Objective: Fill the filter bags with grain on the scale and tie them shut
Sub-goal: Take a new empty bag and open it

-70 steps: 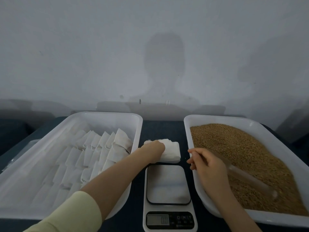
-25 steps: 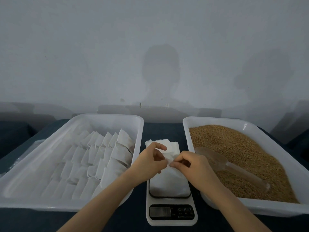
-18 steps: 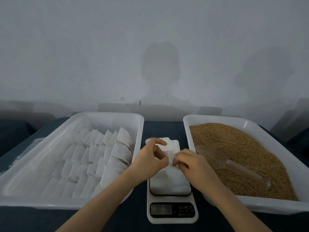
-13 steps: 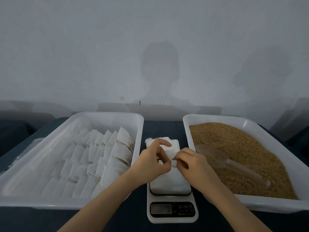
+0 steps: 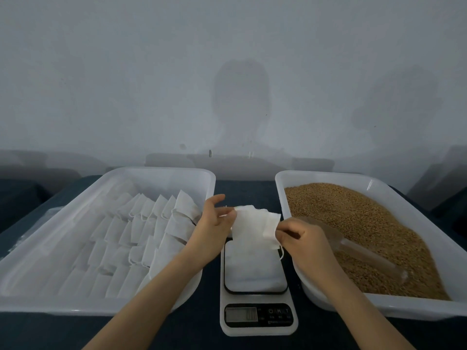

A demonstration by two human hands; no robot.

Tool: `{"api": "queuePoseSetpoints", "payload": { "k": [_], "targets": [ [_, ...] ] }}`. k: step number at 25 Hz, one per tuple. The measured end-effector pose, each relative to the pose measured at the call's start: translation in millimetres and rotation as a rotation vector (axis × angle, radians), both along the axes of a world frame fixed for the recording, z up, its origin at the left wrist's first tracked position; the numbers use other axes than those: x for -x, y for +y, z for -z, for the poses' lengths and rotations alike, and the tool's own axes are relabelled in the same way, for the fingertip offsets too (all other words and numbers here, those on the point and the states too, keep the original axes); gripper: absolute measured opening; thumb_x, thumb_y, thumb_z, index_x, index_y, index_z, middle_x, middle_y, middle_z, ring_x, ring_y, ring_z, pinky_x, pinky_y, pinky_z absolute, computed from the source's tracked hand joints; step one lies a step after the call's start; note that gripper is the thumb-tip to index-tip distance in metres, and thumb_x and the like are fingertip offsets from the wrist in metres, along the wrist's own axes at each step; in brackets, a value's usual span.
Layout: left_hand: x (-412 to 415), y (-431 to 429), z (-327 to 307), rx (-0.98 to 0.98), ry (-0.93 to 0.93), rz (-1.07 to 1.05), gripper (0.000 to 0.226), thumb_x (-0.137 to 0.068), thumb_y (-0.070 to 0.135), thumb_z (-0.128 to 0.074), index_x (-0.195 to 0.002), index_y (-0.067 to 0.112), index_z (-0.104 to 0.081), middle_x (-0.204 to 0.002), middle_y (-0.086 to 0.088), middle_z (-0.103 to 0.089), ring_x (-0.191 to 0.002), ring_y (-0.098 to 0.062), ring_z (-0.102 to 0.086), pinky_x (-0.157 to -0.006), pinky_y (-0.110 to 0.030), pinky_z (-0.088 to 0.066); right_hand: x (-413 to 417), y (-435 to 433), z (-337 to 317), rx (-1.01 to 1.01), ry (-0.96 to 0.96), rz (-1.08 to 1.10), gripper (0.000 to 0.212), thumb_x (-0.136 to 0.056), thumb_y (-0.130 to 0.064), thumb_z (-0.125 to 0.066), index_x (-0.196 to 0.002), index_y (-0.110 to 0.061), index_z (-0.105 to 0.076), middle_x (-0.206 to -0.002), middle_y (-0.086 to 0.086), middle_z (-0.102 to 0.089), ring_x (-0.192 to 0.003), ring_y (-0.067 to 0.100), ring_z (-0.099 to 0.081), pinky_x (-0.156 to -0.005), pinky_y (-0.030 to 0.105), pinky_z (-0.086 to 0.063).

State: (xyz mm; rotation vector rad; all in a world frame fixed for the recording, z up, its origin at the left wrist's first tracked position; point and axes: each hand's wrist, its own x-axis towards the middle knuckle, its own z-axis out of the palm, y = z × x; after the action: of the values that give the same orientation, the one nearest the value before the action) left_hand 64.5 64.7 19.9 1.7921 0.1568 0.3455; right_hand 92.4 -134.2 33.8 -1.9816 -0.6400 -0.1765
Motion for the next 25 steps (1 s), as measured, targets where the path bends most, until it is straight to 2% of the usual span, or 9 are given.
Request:
{"api": "queuePoseSetpoints", "payload": {
  "k": [3,6,8,13,16,18,20,22,25],
  "targets": [
    [1,2,2,-0.010,-0.020,-0.017,0.031,-0.094,0.012,-0.059,-0.121,0.025,-0.049,-0.093,0.001,-0.064,-0.088,-0.010,-0.064,-0.066,-0.011,-0.049,0,-4,0,-0.014,0.065,-0.034,0.027,-0.088,-0.012,-0.061,-0.084,-0.038,-0.070,-0.075,-0.014,-0.070,-0.067,-0.002,-0.061,-0.061,0.010,-0.044],
    [3,0,1,-0.046,-0.052,0.015,0.029,-0.093,0.008,-0.060,-0.108,0.032,-0.054,-0.087,0.001,-0.064,-0.080,-0.004,-0.064,-0.065,-0.010,-0.048,-2,-3,4,0.055,0.121,-0.052,0.017,-0.089,-0.012,-0.060,-0.080,-0.011,-0.074,-0.069,0.012,-0.065,-0.058,0.011,-0.051,-0.057,0.026,-0.039],
    [4,0,0,-0.031,-0.091,-0.016,0.033,-0.093,0.004,-0.059,-0.101,0.036,-0.054,-0.084,0.003,-0.062,-0.074,0.002,-0.061,-0.064,-0.008,-0.047,-4,-3,5,0.061,0.136,-0.034,0.020,-0.088,-0.016,-0.063,-0.076,-0.002,-0.070,-0.068,0.019,-0.062,-0.056,0.012,-0.045,-0.057,0.028,-0.034],
    [3,-1,-1,-0.059,-0.162,-0.080,0.036,-0.092,0.001,-0.058,-0.098,0.037,-0.054,-0.082,0.007,-0.058,-0.074,0.007,-0.058,-0.066,-0.005,-0.044,-3,-4,4,-0.032,0.190,-0.033,0.025,-0.087,-0.016,-0.063,-0.074,0.005,-0.065,-0.059,0.019,-0.053,-0.057,0.011,-0.043,-0.057,0.024,-0.032],
    [6,-4,-5,-0.089,-0.193,-0.113,0.035,-0.092,0.008,-0.061,-0.100,0.041,-0.052,-0.087,0.014,-0.060,-0.084,0.000,-0.058,-0.070,-0.007,-0.045,-1,-5,2,-0.043,0.180,-0.018,0.027,-0.086,-0.009,-0.062,-0.060,-0.002,-0.061,-0.047,-0.006,-0.043,-0.046,0.002,-0.036,-0.048,0.016,-0.028],
    [12,-6,-7,-0.288,-0.215,-0.031,0.045,-0.082,0.031,-0.072,-0.112,0.047,-0.044,-0.110,0.029,-0.053,-0.106,0.007,-0.050,-0.086,-0.006,-0.040,1,-4,0,-0.040,0.167,-0.031,0.033,-0.083,-0.006,-0.061,-0.052,-0.015,-0.060,-0.044,-0.012,-0.046,-0.041,-0.001,-0.037,-0.044,0.010,-0.027],
    [18,-11,-5,-0.605,-0.247,0.161,0.082,-0.066,0.059,-0.075,-0.133,0.049,-0.028,-0.132,0.044,-0.024,-0.129,0.020,-0.020,-0.104,-0.002,-0.018,2,-1,-1,0.004,0.115,-0.045,0.040,-0.080,-0.004,-0.063,-0.049,-0.028,-0.059,-0.049,-0.015,-0.054,-0.045,-0.001,-0.046,-0.046,0.010,-0.034],
    [17,-17,-3,-0.887,-0.276,0.277,0.098,-0.065,0.066,-0.072,-0.145,0.039,-0.022,-0.141,0.043,-0.009,-0.137,0.017,0.000,-0.110,-0.007,-0.001,3,2,-1,0.066,0.040,-0.042,0.038,-0.078,-0.007,-0.066,-0.054,-0.036,-0.060,-0.056,-0.018,-0.058,-0.055,-0.001,-0.054,-0.054,0.009,-0.039],
    [15,-19,1,-1.008,-0.314,0.290,0.080,-0.077,0.051,-0.073,-0.144,0.025,-0.038,-0.146,0.016,-0.039,-0.141,-0.004,-0.021,-0.115,-0.024,-0.014,4,3,1,0.129,-0.038,-0.047,0.036,-0.078,-0.011,-0.067,-0.057,-0.039,-0.056,-0.057,-0.019,-0.057,-0.060,0.000,-0.054,-0.057,0.009,-0.039]
  ]
}}
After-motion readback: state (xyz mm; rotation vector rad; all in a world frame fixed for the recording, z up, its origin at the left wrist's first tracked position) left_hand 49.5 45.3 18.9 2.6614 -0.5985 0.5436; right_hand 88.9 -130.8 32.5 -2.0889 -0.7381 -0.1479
